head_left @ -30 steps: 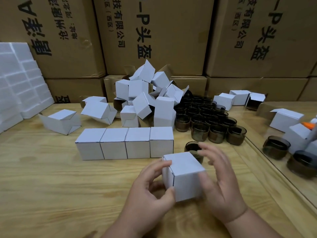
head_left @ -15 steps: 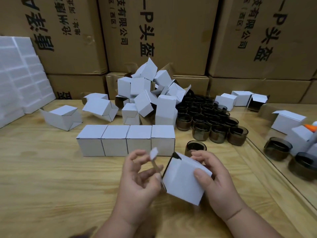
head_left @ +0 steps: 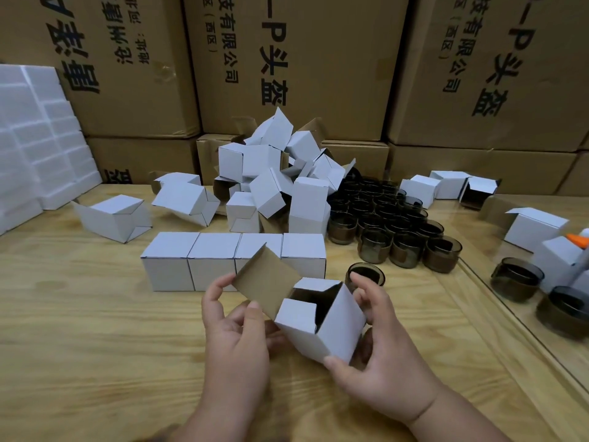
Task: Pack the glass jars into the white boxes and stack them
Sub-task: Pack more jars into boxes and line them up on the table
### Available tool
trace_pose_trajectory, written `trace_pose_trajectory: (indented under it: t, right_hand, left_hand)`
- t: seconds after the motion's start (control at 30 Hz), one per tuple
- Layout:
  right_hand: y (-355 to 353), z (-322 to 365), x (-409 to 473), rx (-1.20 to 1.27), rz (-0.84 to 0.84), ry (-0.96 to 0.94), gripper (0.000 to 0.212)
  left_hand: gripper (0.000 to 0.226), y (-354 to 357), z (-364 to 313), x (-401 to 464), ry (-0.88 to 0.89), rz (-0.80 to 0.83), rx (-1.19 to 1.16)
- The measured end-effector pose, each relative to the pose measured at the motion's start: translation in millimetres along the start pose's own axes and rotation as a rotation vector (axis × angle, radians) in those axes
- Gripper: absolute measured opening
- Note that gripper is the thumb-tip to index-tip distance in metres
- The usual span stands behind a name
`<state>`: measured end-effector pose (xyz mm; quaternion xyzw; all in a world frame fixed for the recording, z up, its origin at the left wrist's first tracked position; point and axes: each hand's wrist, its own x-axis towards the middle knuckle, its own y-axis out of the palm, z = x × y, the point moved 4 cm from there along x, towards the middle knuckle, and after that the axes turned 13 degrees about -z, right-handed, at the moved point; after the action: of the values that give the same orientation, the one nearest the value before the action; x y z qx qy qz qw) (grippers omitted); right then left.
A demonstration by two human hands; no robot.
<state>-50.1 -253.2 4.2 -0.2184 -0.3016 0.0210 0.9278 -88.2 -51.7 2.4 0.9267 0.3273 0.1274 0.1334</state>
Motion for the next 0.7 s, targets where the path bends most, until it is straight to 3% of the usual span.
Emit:
trace_pose_trajectory:
  t: [0.13, 0.23, 0.33, 0.47, 0.7]
  right_hand:
    - [-0.7, 4.8, -0.9, -0.156, 0.036, -0.085, 0.100]
    - [0.8, 10.0, -0.3, -0.259, 0.044, -0.170, 0.089]
    - [4.9, 12.8, 0.4, -0.342, 0.030, -0.213, 0.082]
    - [8.0, 16.5, 1.6, -0.384, 0.003, -0.268, 0.074]
    - [4.7, 21.3, 0.5, -0.381, -0.077, -0.334, 0.063]
  left_hand:
    - [0.054, -6.1, 1.6, 0.9, 0.066, -0.123, 0.082]
    - [0.045, -4.9, 0.3, -0.5, 0.144, -0.125, 0.158]
    - [0.025, 2.4, -4.0, -8.5, 0.238, 0.010, 0.225]
    - [0.053, 12.3, -3.2, -16.2, 0.328, 0.211, 0.410]
    - [0.051, 11.8, -3.8, -16.9, 0.417, 0.287, 0.517]
